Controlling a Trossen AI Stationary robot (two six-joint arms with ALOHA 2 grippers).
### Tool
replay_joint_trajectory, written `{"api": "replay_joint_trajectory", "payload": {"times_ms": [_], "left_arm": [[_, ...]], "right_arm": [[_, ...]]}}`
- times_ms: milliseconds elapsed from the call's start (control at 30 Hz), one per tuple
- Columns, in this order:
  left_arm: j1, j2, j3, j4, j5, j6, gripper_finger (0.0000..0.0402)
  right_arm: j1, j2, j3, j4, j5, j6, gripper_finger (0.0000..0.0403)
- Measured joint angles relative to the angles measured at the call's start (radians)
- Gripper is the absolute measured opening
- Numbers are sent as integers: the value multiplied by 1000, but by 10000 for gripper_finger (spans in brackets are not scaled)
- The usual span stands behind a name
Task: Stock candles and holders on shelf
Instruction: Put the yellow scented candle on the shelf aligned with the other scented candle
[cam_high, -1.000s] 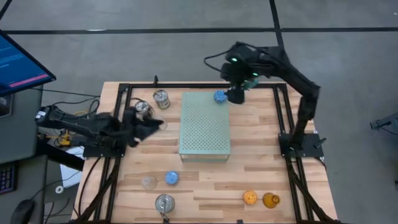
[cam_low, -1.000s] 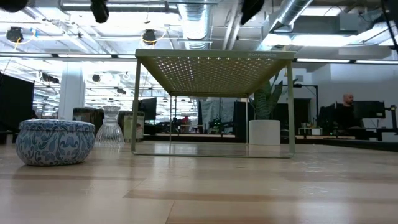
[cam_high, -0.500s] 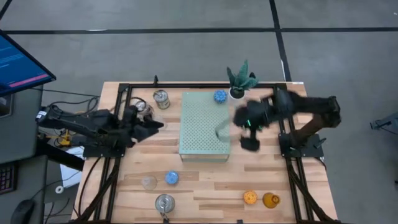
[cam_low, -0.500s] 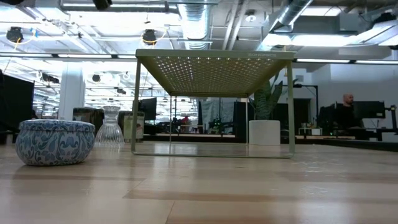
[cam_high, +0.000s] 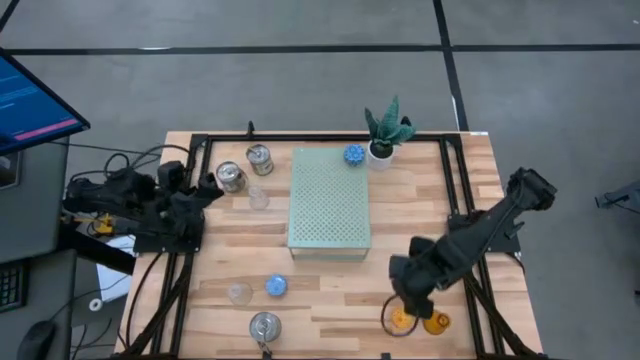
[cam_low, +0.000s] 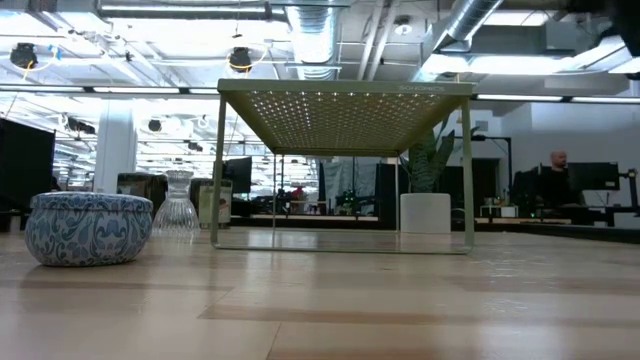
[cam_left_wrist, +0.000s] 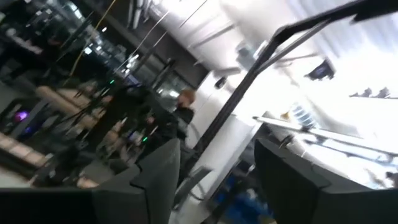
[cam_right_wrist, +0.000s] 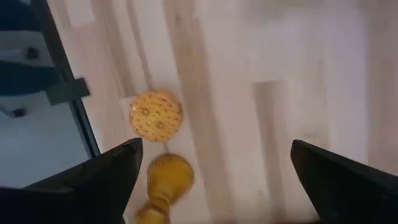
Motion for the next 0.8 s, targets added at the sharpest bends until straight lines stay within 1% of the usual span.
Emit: {"api": "replay_joint_trajectory", "payload": {"times_ms": [200,467,800], "left_arm": [[0,-37,0,-128,49,34,193],[0,-35,-48,-141,83,28,179],[0,-41,-155,-138,211,-37,165]], "right_arm": [[48,90,-12,111,-29,-15,399],[111,187,-12,214,-39,-16,399],[141,285,-12,260,-23,-4,399]]}}
